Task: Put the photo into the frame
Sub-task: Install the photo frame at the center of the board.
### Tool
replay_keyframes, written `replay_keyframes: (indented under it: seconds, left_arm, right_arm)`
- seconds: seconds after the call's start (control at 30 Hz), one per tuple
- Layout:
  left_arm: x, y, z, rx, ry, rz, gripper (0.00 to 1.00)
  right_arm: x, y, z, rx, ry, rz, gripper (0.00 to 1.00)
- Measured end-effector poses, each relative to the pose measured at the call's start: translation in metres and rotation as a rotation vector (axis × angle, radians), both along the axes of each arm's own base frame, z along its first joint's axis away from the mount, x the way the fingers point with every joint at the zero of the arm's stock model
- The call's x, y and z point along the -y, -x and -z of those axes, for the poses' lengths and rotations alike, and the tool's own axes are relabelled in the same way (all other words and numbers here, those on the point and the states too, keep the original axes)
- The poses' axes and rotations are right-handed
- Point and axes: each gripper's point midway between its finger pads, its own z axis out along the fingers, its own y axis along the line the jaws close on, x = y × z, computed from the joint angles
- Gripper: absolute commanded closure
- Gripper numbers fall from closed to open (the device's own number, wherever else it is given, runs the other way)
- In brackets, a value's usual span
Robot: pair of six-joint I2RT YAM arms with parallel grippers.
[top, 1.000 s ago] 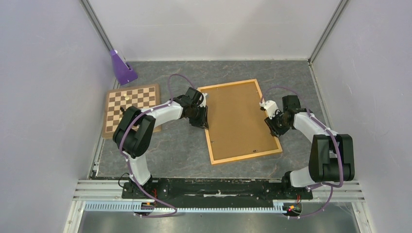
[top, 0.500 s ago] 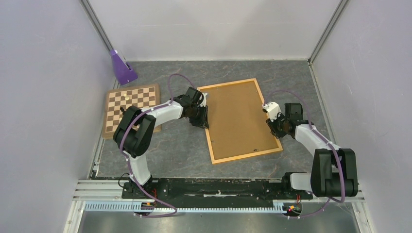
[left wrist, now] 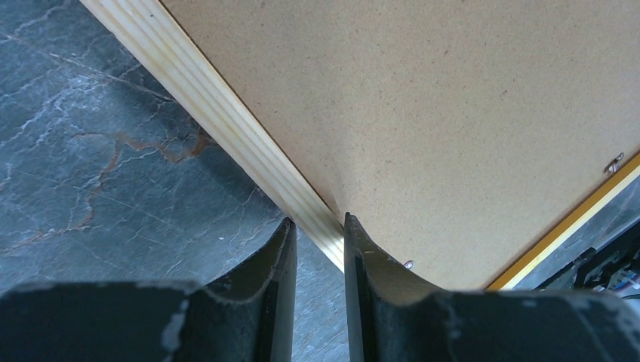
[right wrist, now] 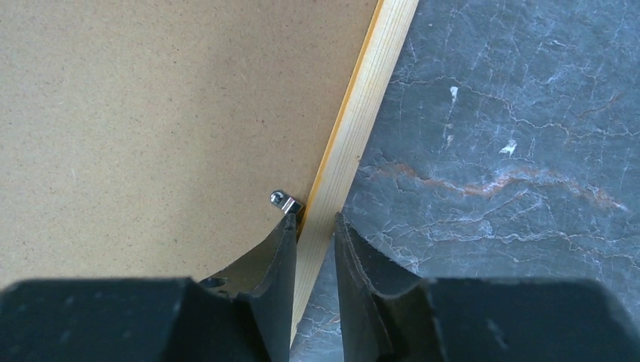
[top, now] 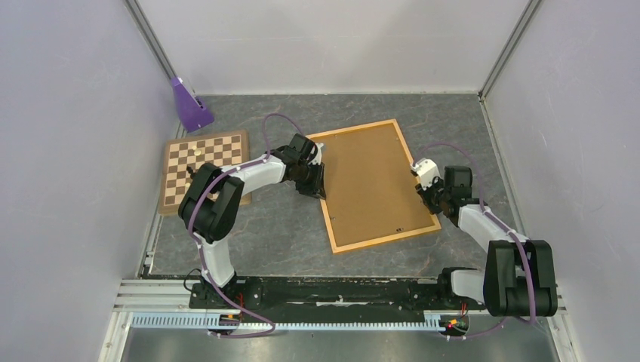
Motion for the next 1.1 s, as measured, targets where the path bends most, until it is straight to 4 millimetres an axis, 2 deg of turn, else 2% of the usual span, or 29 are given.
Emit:
replay_keyframes:
  seconds: [0.77,1.1]
  left_arm:
    - [0.001,-0.001,0.000,0.002,-0.001,0.003,0.98]
    - [0.001,-0.002,0.000,-0.001,-0.002,0.003,0.98]
  right_arm:
    - [-0.001,-0.015,0.000,0.100,-0.023,0.014,0.83]
    - [-0.001,-0.016,0.000,0.104,-0.029,0.019,0.85]
